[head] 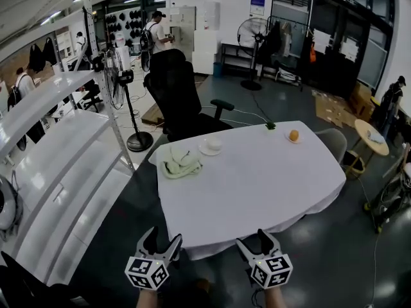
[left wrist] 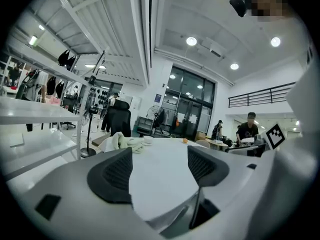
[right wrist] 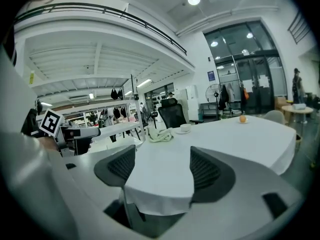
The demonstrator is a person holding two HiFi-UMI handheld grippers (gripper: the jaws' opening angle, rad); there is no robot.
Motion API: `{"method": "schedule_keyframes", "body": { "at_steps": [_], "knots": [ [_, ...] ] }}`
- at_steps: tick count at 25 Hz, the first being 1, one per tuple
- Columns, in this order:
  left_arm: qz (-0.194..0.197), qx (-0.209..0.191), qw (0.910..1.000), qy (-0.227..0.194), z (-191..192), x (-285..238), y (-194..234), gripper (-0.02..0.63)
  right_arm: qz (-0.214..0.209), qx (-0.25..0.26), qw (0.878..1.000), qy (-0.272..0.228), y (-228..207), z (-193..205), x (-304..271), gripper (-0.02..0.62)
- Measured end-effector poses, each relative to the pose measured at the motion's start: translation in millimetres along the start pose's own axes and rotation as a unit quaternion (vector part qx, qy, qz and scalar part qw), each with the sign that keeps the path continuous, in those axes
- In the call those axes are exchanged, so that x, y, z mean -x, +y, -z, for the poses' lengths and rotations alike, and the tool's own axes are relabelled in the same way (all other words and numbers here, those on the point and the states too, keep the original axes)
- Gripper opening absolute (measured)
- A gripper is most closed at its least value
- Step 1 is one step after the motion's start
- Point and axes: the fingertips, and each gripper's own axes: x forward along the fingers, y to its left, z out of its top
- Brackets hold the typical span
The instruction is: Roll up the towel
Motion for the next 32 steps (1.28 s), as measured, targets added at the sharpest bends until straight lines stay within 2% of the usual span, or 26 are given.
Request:
{"method": "schedule_keyframes", "body": {
  "at_steps": [8, 18, 24, 28, 32],
  "knots": [
    [0.004, -0.002, 1.0, -0.002, -12, -45, 35, 0.359, 0.003, 0.0, 1.0, 0.001, -10, -12, -51, 0.345],
    [0.009, 0.006, 0.9998, 0.014, -8, -53, 42, 0.359, -0.005, 0.03, 0.999, 0.026, -11, -20, -59, 0.345],
    [-0.016, 0.016, 0.9996, 0.017, -2, -63, 59, 0.359, -0.024, 0.046, 0.998, 0.034, -20, -32, -82, 0.345],
    [-0.035, 0.016, 0.9991, 0.018, -4, -84, 82, 0.359, -0.041, 0.045, 0.998, 0.033, -27, -45, -120, 0.345],
    [-0.05, 0.013, 0.9985, 0.019, -11, -121, 101, 0.359, -0.07, 0.068, 0.994, 0.039, -37, -67, -165, 0.347]
  ]
}}
